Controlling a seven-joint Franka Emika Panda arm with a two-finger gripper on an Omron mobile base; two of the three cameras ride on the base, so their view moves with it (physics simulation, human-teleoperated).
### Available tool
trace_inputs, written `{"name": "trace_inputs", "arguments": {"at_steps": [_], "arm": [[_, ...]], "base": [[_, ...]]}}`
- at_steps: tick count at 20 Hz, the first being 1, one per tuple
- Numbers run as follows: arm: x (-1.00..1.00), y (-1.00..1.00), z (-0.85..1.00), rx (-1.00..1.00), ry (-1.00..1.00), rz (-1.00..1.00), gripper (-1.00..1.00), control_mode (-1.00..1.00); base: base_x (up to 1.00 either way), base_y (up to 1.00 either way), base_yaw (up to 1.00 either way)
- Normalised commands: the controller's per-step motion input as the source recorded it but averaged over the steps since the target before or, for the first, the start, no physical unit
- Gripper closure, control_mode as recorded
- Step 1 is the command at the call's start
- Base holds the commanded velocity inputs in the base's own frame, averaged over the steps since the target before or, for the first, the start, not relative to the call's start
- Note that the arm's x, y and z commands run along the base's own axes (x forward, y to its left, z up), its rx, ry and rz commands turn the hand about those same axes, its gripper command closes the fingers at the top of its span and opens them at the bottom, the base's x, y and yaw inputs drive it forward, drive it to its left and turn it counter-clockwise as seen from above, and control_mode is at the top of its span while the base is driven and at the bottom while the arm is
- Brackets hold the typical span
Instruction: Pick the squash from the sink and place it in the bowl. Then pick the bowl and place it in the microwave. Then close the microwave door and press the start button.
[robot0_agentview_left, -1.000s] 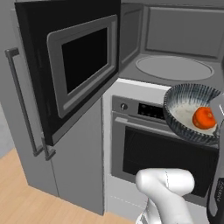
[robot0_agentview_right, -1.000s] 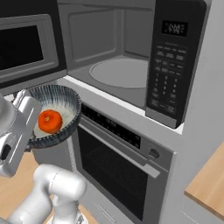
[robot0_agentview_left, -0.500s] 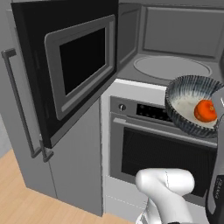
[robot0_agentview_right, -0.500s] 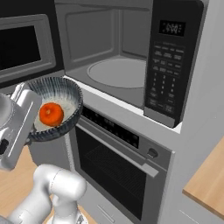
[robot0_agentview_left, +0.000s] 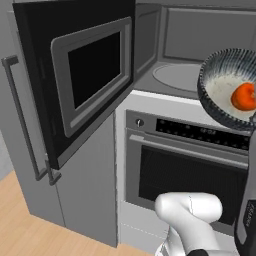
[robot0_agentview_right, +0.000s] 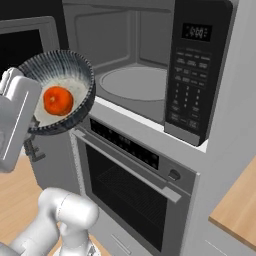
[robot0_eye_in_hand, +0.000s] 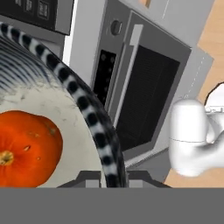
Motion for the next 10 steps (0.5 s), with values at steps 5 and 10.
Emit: {"name": "trace_inputs", "arguments": {"at_steps": [5,10], "arm": [[0.51,-0.03,0.30,-0.01,-0.20,-0.11,1.00,-1.00],[0.50,-0.02,0.11,-0.01,-0.07,-0.09,1.00,-1.00]], "base": [[0.00,0.00,0.00],[0.00,0.00,0.00]]}}
